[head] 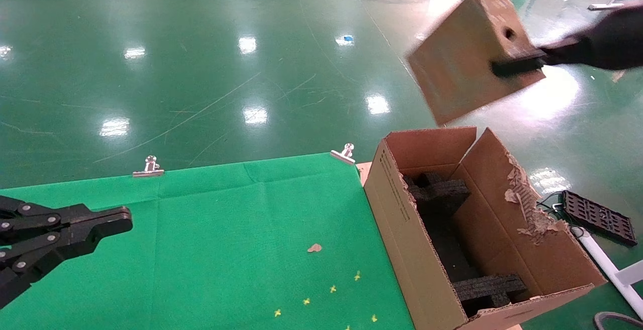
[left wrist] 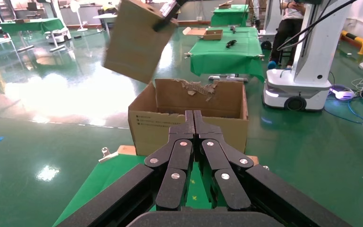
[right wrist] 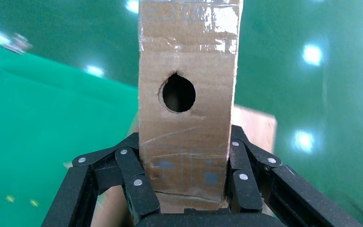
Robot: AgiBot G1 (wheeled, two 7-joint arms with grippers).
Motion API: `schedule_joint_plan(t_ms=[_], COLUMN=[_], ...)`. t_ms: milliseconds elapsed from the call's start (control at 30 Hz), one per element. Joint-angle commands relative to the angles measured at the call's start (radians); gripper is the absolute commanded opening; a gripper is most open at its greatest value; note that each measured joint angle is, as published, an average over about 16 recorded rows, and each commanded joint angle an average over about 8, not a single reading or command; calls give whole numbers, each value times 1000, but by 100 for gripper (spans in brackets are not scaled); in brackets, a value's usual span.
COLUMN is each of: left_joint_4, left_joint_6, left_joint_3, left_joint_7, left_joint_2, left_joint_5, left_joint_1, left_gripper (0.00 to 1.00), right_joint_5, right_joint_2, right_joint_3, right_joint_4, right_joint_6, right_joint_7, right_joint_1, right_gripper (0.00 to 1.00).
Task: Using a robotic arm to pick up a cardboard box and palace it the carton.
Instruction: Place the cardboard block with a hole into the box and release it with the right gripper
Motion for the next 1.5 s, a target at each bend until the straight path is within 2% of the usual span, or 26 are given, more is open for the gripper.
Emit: schedule_joint_plan(t_ms=[33,167,200,433,667,1033,1500], left_joint_4=[0,0,0,0,0,0,0], left_joint_6=[0,0,0,0,-1,-1,-1], left_joint_3=[0,0,0,1,1,2,3], left_joint_7=[0,0,0,0,1,1,1], left_joint_2=[0,0,0,0,-1,-1,-1], left_joint_5=[0,0,0,-1,-1,-1,-2], left_joint_1=[0,0,0,0,0,0,-1], left_gripper=[44,94,100,100,100,100,100], right_joint_5=[-34,-64,-66,-66,-73,-66,-17], right_joint_2=[12,18,17,-9,-54,-104,-203], right_joint_3=[-9,-38,-45,-80,-109,-117,-106], right_joint_4=[-49,-123,-141,-263,-381,-493,-578], right_joint_6=[-23,-61,-69,-92,-82,-9,124], right_joint_7=[-15,-17,-15,5,8,-23,-35], right_joint_1=[19,-7,-16,-106,-195,-298,-514], right_gripper=[0,0,0,0,0,0,0])
